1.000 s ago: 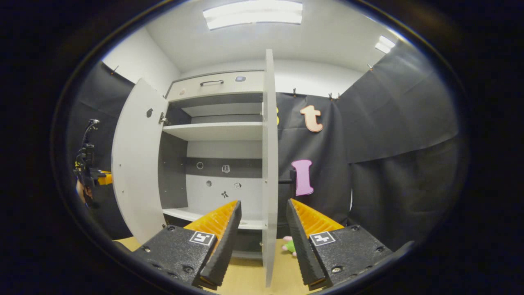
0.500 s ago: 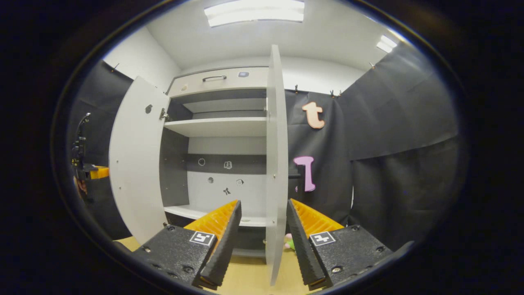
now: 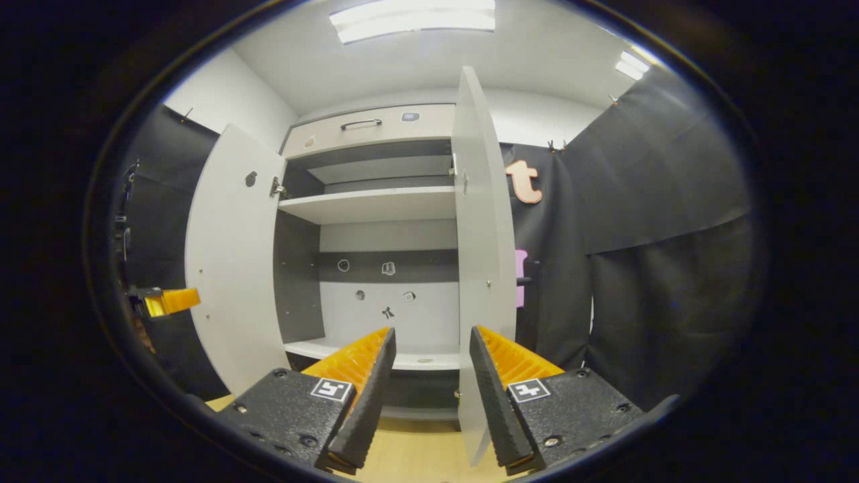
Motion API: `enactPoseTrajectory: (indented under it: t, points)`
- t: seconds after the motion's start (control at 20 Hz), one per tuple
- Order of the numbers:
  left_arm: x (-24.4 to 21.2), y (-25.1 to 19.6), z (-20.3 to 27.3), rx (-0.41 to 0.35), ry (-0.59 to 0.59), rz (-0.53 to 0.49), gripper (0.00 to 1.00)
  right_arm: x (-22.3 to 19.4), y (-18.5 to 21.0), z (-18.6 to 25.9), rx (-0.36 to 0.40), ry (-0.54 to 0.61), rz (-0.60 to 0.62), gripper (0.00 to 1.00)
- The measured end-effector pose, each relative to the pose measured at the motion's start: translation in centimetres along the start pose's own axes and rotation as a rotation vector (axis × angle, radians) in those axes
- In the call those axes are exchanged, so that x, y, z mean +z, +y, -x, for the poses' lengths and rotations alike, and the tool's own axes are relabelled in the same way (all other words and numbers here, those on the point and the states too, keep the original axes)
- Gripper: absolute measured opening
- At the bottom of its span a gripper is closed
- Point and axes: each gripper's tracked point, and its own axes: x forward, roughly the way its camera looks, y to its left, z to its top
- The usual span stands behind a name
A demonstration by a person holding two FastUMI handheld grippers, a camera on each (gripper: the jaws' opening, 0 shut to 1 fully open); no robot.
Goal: Open the right door of the double-door shoe cabinet with the right hand, and open the left door with the left hand.
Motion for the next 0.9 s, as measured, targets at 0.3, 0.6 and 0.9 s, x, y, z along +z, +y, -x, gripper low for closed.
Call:
enactPoseTrajectory:
  t: [0.3, 0.6, 0.9]
  points:
    - [-2.8, -4.7, -0.8, -0.029, -0.004, -0.022, 0.00, -2.1, 2.8, 0.4, 0.044, 0.038, -0.004, 0.71]
    - [-2.3, -5.3, -0.3, 0.035, -0.007, -0.122, 0.57, -1.5, 2.6, 0.6, 0.041, 0.022, -0.002, 0.71]
    - [-2.8, -5.2, 0.5, 0.048, 0.018, -0.101, 0.81, -2.0, 2.8, 0.6, 0.039, 0.025, -0.005, 0.71]
